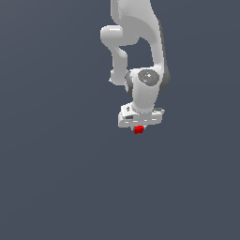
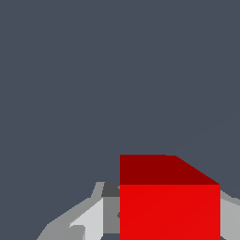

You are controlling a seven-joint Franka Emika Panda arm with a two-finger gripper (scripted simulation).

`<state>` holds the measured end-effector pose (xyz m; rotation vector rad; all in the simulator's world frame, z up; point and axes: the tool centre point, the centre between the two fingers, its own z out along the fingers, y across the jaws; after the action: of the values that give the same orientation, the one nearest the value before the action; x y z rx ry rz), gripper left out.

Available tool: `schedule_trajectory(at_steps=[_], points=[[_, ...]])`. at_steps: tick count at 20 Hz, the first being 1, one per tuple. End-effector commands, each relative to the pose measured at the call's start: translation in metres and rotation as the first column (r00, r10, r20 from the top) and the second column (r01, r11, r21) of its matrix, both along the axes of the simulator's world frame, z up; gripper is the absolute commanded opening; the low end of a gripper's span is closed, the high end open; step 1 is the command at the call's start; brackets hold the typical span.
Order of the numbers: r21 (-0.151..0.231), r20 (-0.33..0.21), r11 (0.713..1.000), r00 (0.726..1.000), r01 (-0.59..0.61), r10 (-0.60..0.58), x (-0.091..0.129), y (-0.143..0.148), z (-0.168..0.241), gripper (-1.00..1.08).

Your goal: Lift up the red cube by 0.2 meters.

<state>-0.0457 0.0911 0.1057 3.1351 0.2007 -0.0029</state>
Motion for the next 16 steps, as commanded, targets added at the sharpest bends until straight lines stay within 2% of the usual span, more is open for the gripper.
schedule_trajectory(at_steps=[1,9,16], points=[[0.000,0.002,1.000,1.000,-0.001,0.001,0.000,0.000,0.026,-1.00],[0.001,0.002,1.000,1.000,0.000,0.000,0.000,0.000,0.093,-1.00],[0.001,0.002,1.000,1.000,0.000,0.000,0.001,0.001,0.124,-1.00]])
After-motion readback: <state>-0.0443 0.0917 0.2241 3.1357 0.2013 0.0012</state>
